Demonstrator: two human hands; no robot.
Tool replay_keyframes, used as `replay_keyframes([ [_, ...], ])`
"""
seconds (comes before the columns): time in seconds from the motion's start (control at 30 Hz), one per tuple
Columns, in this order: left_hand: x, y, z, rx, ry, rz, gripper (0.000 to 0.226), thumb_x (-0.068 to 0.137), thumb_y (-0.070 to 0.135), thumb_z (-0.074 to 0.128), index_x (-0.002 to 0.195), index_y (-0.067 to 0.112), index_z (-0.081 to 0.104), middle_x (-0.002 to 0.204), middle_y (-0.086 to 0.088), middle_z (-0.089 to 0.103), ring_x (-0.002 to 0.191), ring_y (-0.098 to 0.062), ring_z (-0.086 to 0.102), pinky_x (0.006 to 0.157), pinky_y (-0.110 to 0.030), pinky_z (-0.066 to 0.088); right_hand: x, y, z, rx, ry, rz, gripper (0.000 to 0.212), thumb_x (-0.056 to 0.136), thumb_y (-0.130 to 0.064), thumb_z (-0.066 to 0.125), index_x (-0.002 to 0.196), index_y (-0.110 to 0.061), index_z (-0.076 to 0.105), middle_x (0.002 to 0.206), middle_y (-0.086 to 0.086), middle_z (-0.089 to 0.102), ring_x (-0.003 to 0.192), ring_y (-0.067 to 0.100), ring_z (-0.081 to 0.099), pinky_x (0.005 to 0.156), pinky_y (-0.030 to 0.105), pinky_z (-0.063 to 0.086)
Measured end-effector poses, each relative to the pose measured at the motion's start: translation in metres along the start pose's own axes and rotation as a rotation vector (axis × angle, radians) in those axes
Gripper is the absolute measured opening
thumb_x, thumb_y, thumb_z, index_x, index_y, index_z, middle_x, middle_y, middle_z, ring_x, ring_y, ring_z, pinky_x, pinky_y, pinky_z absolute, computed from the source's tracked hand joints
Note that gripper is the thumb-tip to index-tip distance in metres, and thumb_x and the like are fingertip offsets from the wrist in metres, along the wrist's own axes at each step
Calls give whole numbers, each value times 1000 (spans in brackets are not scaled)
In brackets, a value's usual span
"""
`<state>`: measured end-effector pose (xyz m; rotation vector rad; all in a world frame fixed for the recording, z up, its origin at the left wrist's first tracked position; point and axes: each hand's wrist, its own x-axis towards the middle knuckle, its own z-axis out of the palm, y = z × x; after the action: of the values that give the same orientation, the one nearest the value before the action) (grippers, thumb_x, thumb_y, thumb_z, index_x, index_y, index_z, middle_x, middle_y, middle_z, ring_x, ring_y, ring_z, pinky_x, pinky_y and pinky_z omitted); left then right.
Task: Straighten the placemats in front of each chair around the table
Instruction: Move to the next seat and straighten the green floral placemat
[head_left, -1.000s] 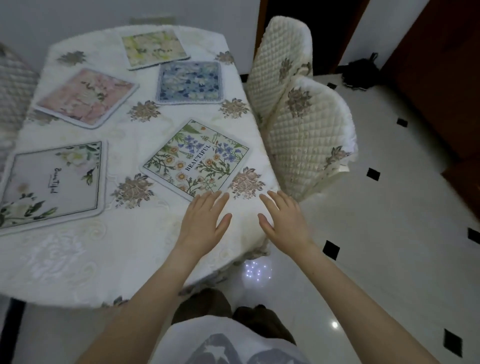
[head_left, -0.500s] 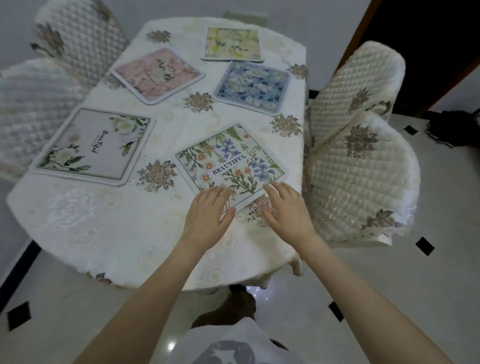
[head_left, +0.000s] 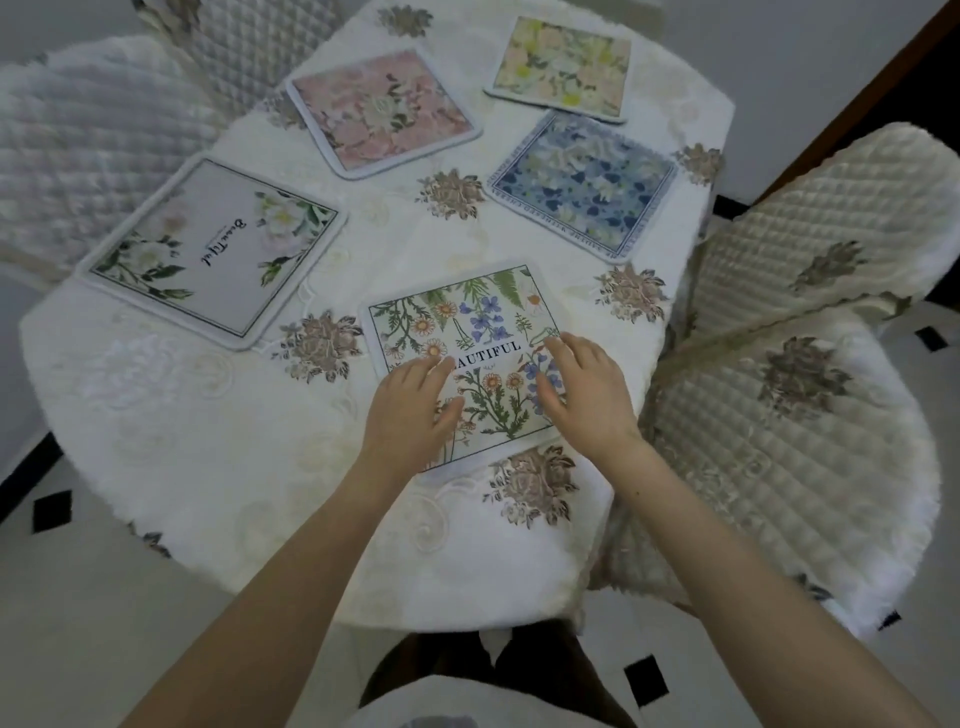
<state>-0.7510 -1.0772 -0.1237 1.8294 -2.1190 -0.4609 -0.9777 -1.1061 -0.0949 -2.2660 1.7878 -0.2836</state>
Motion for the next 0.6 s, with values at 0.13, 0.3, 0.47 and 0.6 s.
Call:
replay_keyframes([
  [0.13,14,-4,14,-15,62,-111,55,90,42,51,138,18,41,139,-6,50,128,-24,44,110,-42,34,36,21,19,3,-82,42,55,92,-42,41,142,-18,37,148,11,40,137,31,34,109,48,34],
  [0.3,25,-20,33,22,-23,-419,79,84,53,56,146,16,23,151,-17,31,140,-31,26,115,-46,25,69,41,40,22,-221,208,66,88,-48,45,145,-21,27,151,15,30,134,38,31,102,50,38],
  [0.47,27,-21,44,17,-91,-630,88,81,51,61,148,18,16,151,-24,23,139,-39,19,110,-51,27,79,49,52,-47,-304,214,67,87,-50,47,143,-22,25,136,19,40,120,40,38,91,49,44],
  [0.6,36,-14,45,-75,5,-688,90,75,37,71,145,16,18,139,-25,35,128,-40,28,100,-47,34,84,55,54,-22,-289,174,67,87,-40,55,142,-18,24,130,22,42,116,40,38,89,49,44],
])
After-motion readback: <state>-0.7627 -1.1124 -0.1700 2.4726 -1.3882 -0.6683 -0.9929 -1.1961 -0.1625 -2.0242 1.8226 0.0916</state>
